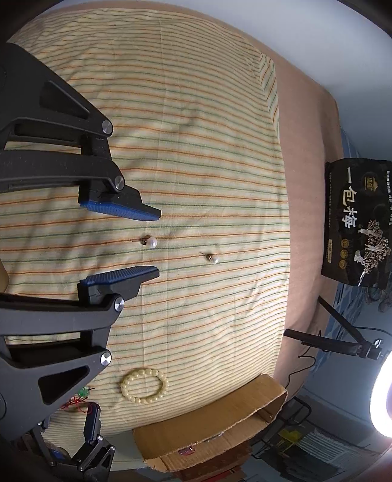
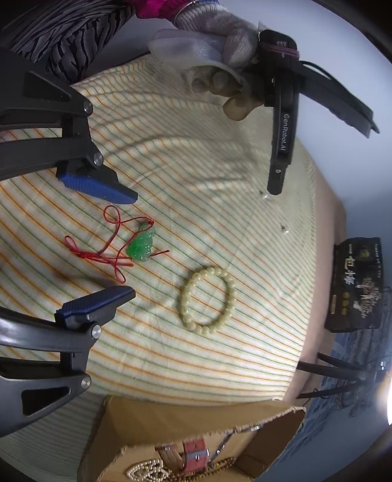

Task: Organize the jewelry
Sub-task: 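Grasp a pearl earring with the left tool while the right tool grasps the jade pendant, then carry the earring and jade pendant with both tools over the box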

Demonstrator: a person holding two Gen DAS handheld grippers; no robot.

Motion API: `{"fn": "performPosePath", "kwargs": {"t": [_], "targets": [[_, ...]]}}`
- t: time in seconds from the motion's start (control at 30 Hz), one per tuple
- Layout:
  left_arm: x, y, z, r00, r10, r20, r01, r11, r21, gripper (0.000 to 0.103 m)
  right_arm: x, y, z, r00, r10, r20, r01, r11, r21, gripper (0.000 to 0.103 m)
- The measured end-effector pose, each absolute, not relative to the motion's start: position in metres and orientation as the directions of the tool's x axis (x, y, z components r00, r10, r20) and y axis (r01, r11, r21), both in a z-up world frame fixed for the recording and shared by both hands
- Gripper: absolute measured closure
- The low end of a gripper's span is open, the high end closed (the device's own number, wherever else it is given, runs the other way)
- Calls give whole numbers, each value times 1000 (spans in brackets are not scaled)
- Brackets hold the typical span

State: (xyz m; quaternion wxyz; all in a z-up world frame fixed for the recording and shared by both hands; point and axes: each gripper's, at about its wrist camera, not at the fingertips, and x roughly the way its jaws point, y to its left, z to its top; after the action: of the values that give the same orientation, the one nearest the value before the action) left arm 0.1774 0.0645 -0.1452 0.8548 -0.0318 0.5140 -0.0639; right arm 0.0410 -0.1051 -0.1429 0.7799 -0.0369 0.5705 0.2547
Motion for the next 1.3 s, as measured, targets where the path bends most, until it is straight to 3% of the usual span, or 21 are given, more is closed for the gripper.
{"fn": "performPosePath", "kwargs": {"t": [0.13, 0.43, 0.53, 0.73, 0.77, 0.93, 1.3], "targets": [[181, 62, -152, 455, -136, -880, 87, 990, -109, 73, 43, -97, -146, 220, 346, -912, -450, 866, 220, 45], [186, 63, -162, 450, -119, -885, 94, 992, -85, 76, 44, -89, -150, 239, 308, -921, -465, 869, 170, 55], [187, 61, -164, 448, -118, -886, 100, 992, -81, 82, 43, -87, -151, 249, 291, -924, -481, 865, 143, 59], [184, 56, -164, 448, -118, -886, 118, 990, -72, 96, 41, -85, -149, 256, 275, -927, -488, 864, 122, 75], [184, 56, -164, 448, -119, -886, 119, 990, -73, 96, 41, -85, -148, 256, 277, -926, -487, 864, 123, 83], [182, 60, -160, 452, -123, -883, 106, 991, -84, 96, 41, -87, -145, 249, 297, -922, -480, 864, 149, 88], [182, 81, -130, 518, -144, -843, 51, 989, -138, 96, 37, -91, -129, 270, 337, -902, -480, 859, 178, 89]]}}
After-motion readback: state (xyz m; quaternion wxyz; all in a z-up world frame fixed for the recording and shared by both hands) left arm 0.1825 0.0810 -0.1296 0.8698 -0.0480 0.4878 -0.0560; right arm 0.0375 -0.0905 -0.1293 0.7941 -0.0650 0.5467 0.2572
